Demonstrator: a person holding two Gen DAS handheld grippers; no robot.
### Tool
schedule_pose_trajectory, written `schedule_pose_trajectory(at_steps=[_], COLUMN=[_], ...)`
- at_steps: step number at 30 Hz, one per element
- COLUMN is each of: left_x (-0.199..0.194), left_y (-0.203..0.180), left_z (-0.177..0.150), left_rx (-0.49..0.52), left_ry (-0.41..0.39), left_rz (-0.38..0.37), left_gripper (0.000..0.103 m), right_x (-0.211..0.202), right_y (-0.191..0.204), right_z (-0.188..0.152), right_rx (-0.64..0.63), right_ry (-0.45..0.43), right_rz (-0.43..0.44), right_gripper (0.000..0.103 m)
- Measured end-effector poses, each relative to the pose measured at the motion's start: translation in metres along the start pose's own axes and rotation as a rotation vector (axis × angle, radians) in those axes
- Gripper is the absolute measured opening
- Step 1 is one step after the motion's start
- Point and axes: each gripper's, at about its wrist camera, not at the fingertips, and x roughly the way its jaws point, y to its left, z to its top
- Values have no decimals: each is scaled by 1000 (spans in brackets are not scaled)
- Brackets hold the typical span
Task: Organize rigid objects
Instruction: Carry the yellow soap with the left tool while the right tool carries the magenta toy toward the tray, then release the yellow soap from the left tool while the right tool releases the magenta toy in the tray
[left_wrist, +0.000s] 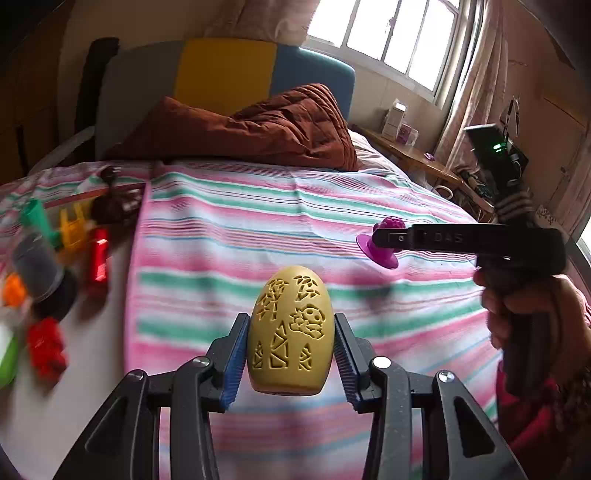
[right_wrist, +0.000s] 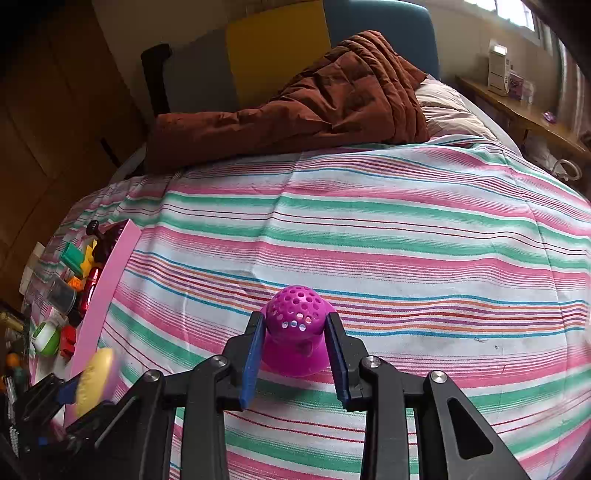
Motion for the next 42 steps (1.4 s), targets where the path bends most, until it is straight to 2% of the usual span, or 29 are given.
schedule_pose_trajectory(at_steps=[7,12,21,25,36,42], left_x=[-53,-78,-88,-83,-89,-97], left_y=[40,78,129,138,123,126], left_z=[-11,-23,-47,-53,-49,-53], left_rx=[-45,-82,-118,-93,-20,-52], left_ry=[-43,-30,13,40,29,38], left_rz=[45,122,237,307,433,452], left_gripper=[44,44,44,44,47,47], right_x=[-2,-6,-4,-1,-2,-5], right_y=[8,13,18,22,29,46], right_z=[-2,-2,-6,-8,-12,-17], right_rx=[-28,-47,-65,-84,-117,-170], right_ry=[-9,-32,-36,-25,-38,-28], right_rz=[8,25,39,46,57,60], right_gripper=[33,33,33,33,33,34])
